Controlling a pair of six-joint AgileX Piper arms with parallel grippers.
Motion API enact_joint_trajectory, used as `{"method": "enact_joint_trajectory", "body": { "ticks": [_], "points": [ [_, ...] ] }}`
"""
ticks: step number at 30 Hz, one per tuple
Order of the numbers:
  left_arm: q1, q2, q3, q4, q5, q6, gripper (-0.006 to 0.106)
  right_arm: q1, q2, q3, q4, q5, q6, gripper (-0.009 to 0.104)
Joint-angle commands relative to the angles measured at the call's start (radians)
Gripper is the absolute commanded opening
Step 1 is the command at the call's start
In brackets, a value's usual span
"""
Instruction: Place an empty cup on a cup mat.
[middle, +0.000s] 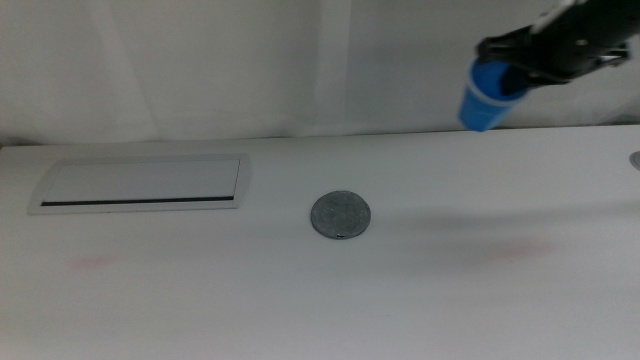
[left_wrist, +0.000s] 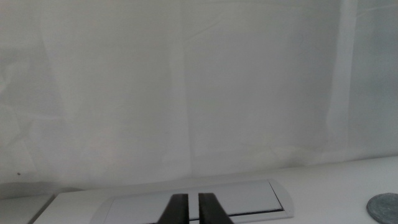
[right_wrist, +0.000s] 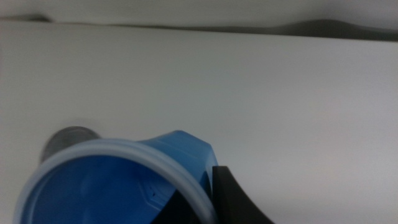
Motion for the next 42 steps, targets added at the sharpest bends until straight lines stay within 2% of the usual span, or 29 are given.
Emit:
{"method": "enact_joint_trajectory", "body": {
  "ticks": [1,8,20,29,42],
  "points": [
    [0.002,-0.011,0.039,-0.007,-0.009,-0.005,-0.003,0.057,0.053,-0.056,-0.01,0.015,0.017,-0.002],
    [0.002,-0.011,0.039,-0.007,-0.009,-0.005,-0.003,0.17,0.228,-0.239,-0.008,0.081,0.044,-0.002],
    [0.002,-0.011,0.039,-0.007,-0.009,-0.005,-0.003,0.248,0.514,-0.577,0.002,0.248,0.062,-0.002],
    [0.002,-0.011,0.039,-0.007,-0.009,-0.005,-0.003,0.27,0.589,-0.585,0.05,0.241,0.062,-0.002],
    [0.002,-0.011,0.039,-0.007,-0.009,-0.005,-0.003,0.311,0.621,-0.583,0.033,0.261,0.06,-0.002]
  ]
}}
